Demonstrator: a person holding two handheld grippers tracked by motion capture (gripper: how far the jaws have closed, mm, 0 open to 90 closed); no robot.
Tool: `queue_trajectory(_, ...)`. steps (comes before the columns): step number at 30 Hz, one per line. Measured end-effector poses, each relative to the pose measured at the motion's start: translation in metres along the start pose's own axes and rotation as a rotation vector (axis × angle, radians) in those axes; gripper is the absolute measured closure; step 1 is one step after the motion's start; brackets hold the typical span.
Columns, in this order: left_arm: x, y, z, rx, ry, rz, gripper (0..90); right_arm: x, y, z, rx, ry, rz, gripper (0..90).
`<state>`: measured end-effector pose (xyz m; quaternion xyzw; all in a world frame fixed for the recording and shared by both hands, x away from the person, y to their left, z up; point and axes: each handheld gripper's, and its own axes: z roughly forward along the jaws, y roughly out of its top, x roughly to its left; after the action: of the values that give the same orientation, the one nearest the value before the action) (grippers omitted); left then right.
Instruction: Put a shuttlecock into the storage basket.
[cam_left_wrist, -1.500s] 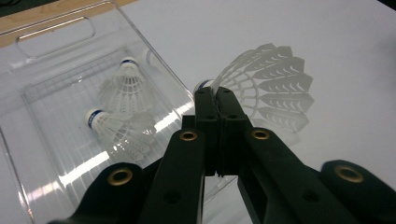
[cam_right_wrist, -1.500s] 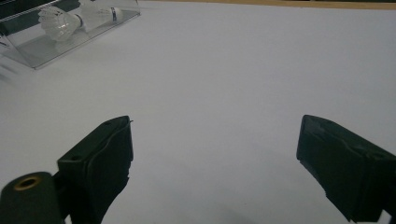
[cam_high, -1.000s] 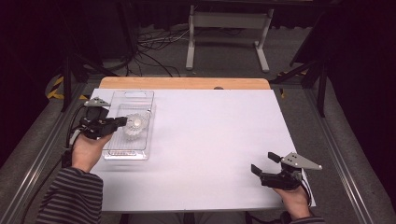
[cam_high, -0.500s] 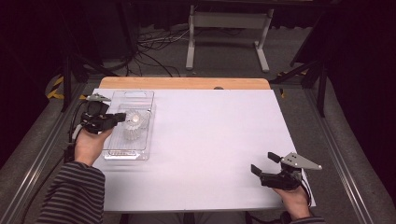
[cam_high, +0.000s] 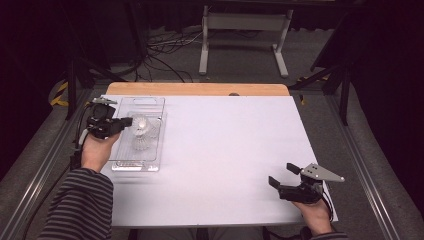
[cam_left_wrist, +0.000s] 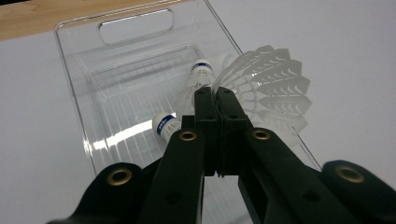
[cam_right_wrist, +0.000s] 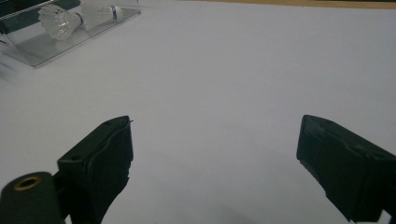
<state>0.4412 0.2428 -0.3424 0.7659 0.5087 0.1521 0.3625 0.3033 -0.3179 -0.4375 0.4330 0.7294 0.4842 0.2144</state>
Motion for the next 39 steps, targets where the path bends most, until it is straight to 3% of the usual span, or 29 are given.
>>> queue_trajectory(25, 0.009, 0.007, 0.028, 0.023, 0.092, -0.028, 88.8, 0.0, 0.0, 0.001, 0.003, 0.006, 0.003, 11.5)
queue_trajectory(31, 0.015, 0.007, 0.029, 0.02, 0.099, -0.056, 88.9, 0.0, 0.0, 0.001, 0.0, 0.005, 0.003, 11.5)
queue_trajectory(39, 0.016, 0.006, 0.026, 0.025, 0.108, -0.044, 88.9, 0.0, 0.0, 0.001, 0.003, 0.006, 0.002, 11.5)
